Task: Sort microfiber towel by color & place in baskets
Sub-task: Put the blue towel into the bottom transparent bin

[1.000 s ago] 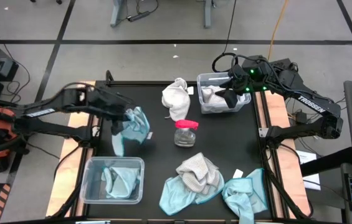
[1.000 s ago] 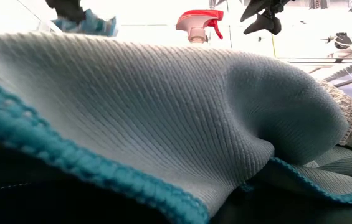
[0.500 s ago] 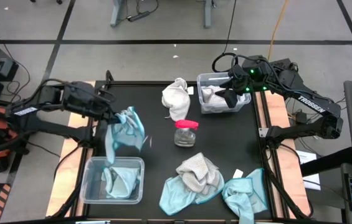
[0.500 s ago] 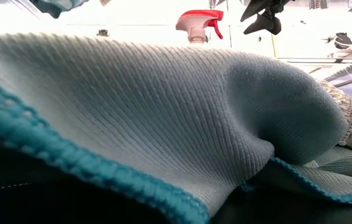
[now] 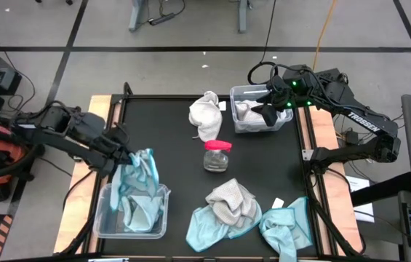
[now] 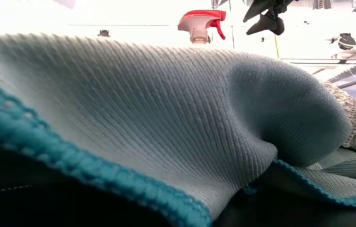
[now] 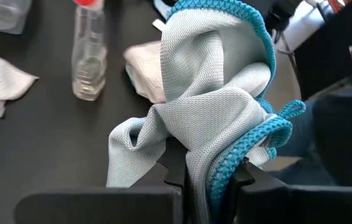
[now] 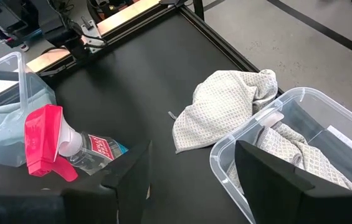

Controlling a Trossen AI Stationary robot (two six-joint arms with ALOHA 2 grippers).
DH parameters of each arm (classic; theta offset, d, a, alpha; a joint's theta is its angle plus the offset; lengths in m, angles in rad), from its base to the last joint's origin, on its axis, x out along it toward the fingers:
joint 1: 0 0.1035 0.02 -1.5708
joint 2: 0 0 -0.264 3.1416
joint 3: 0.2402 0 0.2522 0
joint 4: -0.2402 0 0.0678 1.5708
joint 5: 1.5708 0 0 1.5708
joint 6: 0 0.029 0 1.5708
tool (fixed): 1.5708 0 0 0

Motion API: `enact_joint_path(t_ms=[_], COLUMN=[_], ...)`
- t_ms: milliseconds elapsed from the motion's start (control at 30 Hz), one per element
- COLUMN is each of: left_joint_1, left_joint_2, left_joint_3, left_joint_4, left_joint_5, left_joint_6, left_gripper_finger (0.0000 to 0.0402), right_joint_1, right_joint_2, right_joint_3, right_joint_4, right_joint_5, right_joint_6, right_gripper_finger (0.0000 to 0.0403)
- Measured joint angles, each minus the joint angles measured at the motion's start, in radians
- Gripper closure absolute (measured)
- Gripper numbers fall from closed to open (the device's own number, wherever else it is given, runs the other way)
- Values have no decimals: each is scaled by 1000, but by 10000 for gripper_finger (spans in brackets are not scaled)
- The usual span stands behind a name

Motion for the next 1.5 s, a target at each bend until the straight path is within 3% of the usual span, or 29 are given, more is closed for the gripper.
enact_joint_path(t_ms=[667, 1067, 1500], left_joint_1=[-337, -503, -618], left_joint_2=[83, 138, 295], left_joint_3=[-153, -182, -183], left_joint_4=[70, 74, 15], left_joint_5=[-149, -344, -352], left_joint_6=[-73, -145, -241], left_gripper_finger=[365, 365, 363], right_joint_1=[0, 0, 0], right_joint_2=[0, 0, 0], right_joint_3=[0, 0, 0], right_joint_4=[0, 0, 0], right_joint_5=[0, 0, -5], right_joint_6=[4, 7, 2], right_gripper_finger=[184, 184, 184])
